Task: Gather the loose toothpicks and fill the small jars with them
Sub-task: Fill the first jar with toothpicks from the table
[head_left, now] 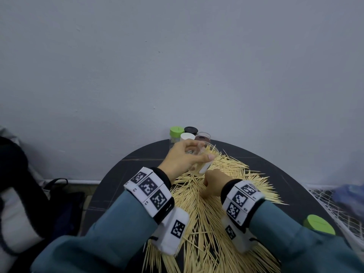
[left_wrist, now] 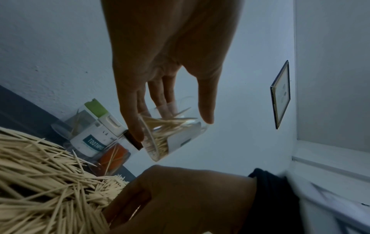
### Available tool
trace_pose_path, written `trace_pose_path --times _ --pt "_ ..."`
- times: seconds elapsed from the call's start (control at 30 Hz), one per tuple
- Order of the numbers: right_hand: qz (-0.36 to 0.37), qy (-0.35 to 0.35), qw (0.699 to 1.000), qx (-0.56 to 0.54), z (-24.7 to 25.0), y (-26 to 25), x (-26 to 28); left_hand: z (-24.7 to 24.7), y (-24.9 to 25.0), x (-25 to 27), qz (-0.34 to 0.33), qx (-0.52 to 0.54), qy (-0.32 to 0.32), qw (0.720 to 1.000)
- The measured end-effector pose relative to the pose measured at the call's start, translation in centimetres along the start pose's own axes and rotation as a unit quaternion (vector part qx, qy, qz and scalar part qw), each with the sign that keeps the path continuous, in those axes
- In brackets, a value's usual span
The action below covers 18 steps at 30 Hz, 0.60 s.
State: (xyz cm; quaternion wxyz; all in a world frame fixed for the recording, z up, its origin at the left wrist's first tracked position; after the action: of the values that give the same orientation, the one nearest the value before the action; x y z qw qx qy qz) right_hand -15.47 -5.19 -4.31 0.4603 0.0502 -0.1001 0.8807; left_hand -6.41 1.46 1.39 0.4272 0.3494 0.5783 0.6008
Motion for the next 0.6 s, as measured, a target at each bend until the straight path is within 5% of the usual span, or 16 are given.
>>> trace_pose_path --times 0.37,0.6 --pt "0.016 -0.046 0.998 0.033 0.0 -0.2 1.4 -0.1 0.0 0.1 0.003 -0.010 0.004 1.000" --pt "-0.004 -0.060 0.989 -0.138 0.1 1.5 2.0 -0.4 -0.1 0.3 0.003 -0.017 0.000 1.000"
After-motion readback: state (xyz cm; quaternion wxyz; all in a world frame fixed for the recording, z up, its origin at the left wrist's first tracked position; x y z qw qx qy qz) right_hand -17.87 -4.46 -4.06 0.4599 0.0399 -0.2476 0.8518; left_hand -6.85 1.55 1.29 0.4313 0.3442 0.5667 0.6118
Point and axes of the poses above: each hand's wrist, its own x-axis away from the middle knuckle, its own z-axis out of the back of the hand, y = z × x, the point moved 6 cm from there along -x, towards the middle knuckle, and after that the axes turned 7 degrees about y, right-handed, at the moved point
